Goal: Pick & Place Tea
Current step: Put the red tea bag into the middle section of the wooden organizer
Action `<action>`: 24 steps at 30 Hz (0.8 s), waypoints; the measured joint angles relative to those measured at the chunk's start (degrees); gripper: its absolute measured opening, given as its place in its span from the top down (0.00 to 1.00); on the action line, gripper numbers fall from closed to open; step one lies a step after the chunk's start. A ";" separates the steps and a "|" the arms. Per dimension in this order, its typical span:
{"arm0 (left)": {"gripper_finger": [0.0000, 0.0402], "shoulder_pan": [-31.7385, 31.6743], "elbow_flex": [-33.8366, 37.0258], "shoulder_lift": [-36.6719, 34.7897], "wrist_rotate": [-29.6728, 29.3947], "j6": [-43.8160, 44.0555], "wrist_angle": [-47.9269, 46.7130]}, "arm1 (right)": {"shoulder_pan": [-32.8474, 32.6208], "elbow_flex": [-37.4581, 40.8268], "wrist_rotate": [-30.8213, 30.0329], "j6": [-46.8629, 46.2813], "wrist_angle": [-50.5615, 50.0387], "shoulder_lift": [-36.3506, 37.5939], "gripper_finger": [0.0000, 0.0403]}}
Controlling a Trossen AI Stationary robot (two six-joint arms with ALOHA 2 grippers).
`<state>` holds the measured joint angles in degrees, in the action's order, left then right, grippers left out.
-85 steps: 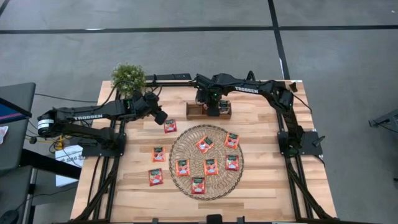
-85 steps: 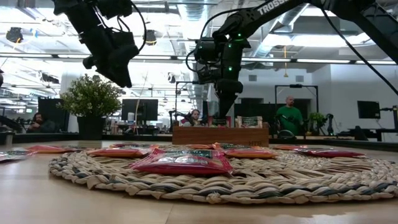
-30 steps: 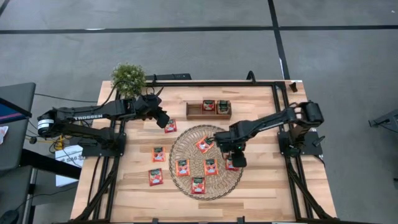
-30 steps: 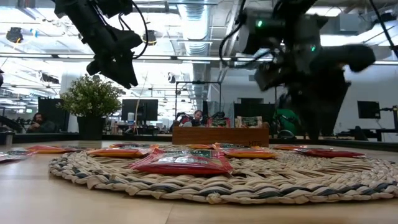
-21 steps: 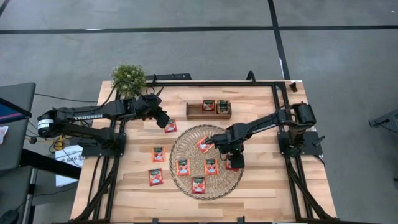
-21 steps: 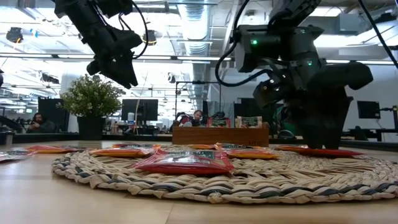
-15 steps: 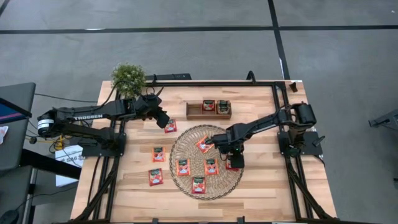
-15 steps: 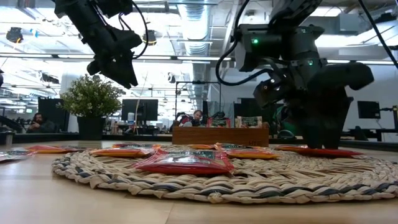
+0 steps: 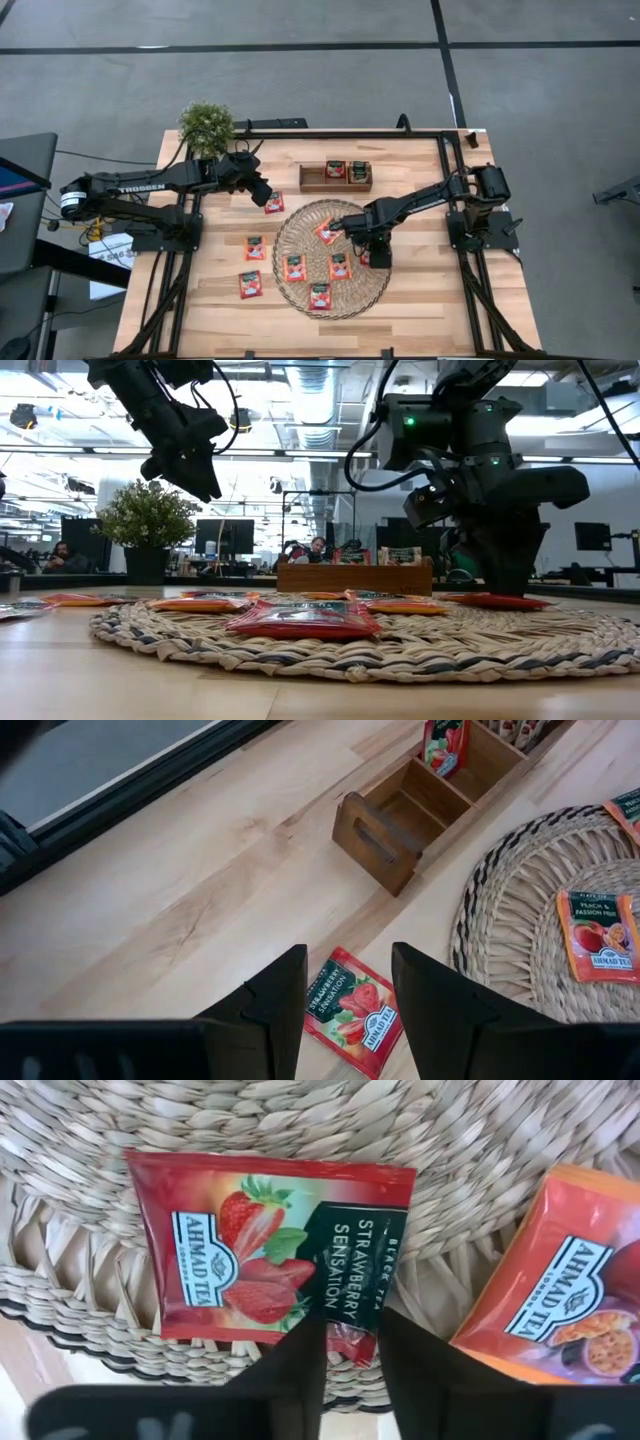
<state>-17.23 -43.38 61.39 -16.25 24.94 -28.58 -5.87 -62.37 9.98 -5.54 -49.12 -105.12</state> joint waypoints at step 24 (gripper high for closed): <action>0.65 0.02 0.00 0.02 0.00 -1.13 1.13 | 0.96 -6.58 -6.20 0.73 -10.03 9.95 1.00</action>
<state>-17.21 -43.38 61.41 -16.25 23.81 -27.45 -4.91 -68.95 3.78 -4.81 -59.16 -95.17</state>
